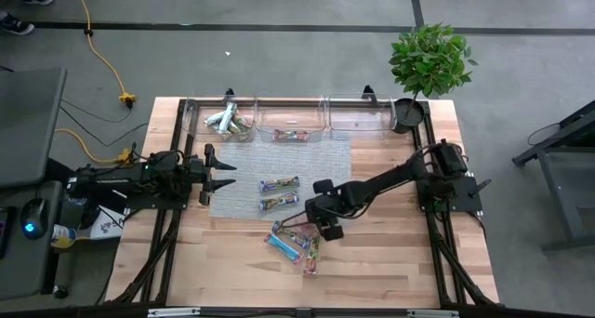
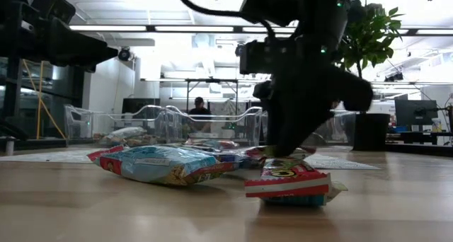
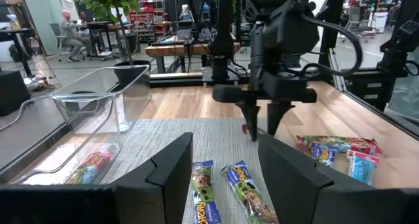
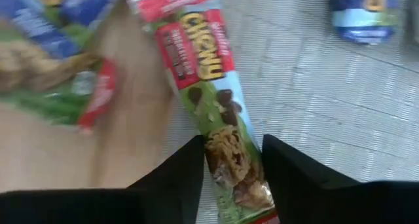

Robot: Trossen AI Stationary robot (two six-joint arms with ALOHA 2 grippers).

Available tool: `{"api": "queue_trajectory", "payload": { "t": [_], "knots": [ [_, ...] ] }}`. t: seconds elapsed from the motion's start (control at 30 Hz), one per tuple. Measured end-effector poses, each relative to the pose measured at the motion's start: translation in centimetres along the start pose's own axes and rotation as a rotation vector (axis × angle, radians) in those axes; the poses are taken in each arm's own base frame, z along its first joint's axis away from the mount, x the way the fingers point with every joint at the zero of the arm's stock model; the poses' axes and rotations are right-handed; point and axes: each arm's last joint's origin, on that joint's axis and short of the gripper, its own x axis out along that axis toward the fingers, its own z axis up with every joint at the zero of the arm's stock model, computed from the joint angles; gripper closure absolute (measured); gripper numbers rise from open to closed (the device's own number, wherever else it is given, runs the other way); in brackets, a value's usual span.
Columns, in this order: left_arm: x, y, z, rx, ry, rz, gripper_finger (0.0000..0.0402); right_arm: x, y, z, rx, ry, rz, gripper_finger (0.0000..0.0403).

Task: Pick and place Granola Bars by type
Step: Put the red granola bar into the middle transparent bin

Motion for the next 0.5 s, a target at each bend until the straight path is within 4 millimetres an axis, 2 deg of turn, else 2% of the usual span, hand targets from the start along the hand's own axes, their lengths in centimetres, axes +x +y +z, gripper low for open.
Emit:
{"api": "queue_trajectory", "payload": {
  "t": [0.23, 0.37, 0.5],
  "knots": [
    [0.0, 0.0, 0.0, 0.000, 0.000, 0.000, 0.0229, -0.2, -1.4, 0.4, 0.064, -0.028, -0.006, 0.0321],
    [0.0, 0.0, 0.0, 0.000, 0.000, 0.000, 0.0229, -1.9, -2.8, 2.3, 0.092, -0.105, -0.040, 0.0334],
    [0.0, 0.0, 0.0, -0.001, -0.001, 0.000, 0.0229, -4.2, -5.3, 5.0, 0.136, -0.205, -0.108, 0.0335]
  ]
}}
